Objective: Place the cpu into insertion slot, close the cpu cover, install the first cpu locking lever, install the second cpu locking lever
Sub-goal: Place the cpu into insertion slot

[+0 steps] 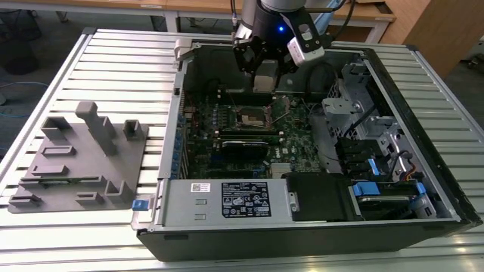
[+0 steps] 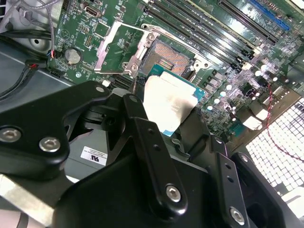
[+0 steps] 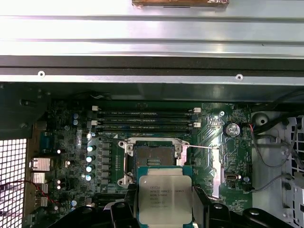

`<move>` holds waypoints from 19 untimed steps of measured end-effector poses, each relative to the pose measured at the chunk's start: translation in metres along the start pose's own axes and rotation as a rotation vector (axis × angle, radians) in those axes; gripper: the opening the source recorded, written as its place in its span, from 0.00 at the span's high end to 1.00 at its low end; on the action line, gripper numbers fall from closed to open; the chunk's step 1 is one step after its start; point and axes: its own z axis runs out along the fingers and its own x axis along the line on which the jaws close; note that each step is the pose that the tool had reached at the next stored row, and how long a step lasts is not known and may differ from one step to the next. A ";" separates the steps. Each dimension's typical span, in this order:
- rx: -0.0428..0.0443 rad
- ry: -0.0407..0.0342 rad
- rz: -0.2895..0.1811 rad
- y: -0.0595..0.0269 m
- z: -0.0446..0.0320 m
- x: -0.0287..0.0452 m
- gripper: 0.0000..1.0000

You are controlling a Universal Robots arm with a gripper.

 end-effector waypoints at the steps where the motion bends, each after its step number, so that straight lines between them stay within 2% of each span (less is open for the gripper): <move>1: -0.0002 0.0000 0.000 0.0000 0.0003 0.0000 0.46; 6: -0.0001 -0.0010 0.000 -0.0004 0.0041 0.0000 0.46; 19: -0.0002 -0.0083 -0.001 -0.0020 0.0235 0.0005 0.46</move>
